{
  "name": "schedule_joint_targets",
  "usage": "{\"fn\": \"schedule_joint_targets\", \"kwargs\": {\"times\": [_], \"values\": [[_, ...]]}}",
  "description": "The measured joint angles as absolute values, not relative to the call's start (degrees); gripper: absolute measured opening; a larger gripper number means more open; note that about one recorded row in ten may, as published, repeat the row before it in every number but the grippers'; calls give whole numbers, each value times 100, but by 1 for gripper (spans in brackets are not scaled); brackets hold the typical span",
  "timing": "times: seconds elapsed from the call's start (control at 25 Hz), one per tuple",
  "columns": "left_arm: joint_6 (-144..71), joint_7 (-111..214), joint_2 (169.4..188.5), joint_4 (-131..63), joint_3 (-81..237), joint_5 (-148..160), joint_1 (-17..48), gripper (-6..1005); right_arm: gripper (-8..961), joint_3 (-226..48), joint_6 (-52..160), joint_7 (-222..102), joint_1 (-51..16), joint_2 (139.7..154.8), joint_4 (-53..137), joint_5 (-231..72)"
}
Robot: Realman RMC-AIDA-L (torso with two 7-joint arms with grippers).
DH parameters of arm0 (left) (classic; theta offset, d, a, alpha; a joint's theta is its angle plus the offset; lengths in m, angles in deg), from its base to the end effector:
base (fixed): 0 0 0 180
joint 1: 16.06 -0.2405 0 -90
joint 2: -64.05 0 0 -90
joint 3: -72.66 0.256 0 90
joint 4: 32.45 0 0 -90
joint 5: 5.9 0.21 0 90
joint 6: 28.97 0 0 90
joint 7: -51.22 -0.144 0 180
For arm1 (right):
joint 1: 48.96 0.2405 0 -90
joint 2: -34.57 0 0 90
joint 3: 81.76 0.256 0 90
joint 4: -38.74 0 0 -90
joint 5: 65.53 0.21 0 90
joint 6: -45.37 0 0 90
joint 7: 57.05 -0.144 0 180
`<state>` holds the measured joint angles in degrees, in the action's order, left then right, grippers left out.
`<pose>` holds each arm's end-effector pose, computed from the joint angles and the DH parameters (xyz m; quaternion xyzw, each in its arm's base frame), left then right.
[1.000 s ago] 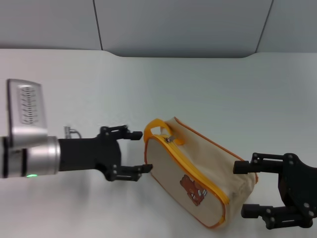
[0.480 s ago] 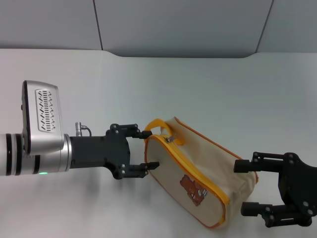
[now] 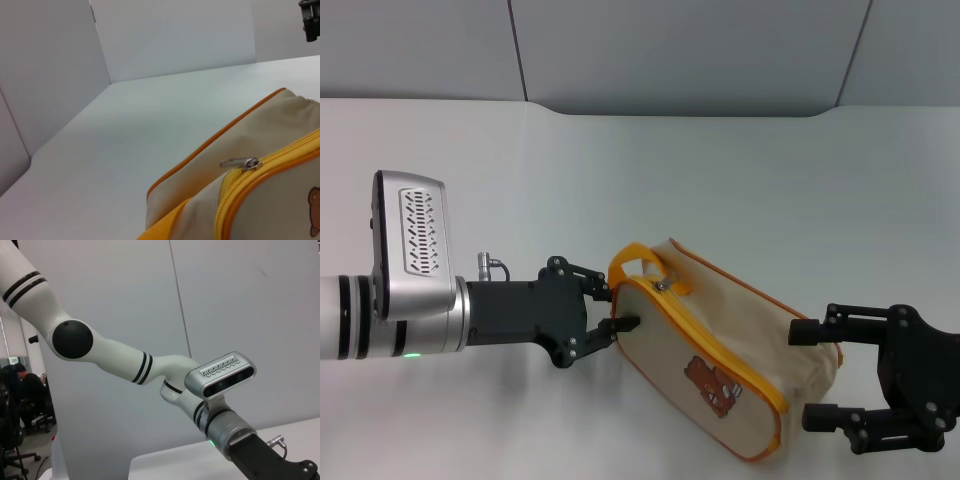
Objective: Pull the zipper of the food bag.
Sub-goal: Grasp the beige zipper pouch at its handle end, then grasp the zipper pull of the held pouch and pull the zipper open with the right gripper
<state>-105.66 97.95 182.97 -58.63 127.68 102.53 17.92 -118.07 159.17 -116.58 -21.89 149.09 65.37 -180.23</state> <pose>-0.2567 0.3316 -0.0597 -0.9781 0.0298 -0.1548 0.1357 0.2678 0.2578 0.0170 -0.9320 0.0870 0.3518 0.0047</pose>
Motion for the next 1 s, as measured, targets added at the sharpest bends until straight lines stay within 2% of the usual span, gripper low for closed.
{"fn": "schedule_joint_targets", "kwargs": {"times": [0.12, 0.36, 0.56, 1.0], "values": [[-10574, 9794, 18297, -5846, 12768, 10250, 1792, 278, 747, -11810, 15917, -11662, -2192, 14909, 6537, -18023], [-10798, 9794, 18292, -5846, 12632, 10231, 1760, 189, 747, -11701, 15912, -11665, -2227, 14914, 6537, -17886], [-11250, 9793, 18265, -5850, 12244, 10146, 1708, 114, 747, -11220, 15852, -12151, -2060, 14983, 6536, -17799], [-11824, 9636, 18287, -5873, 11986, 9528, 1421, 59, 746, -11729, 15192, -16489, -970, 14801, 6547, -18077]]}}
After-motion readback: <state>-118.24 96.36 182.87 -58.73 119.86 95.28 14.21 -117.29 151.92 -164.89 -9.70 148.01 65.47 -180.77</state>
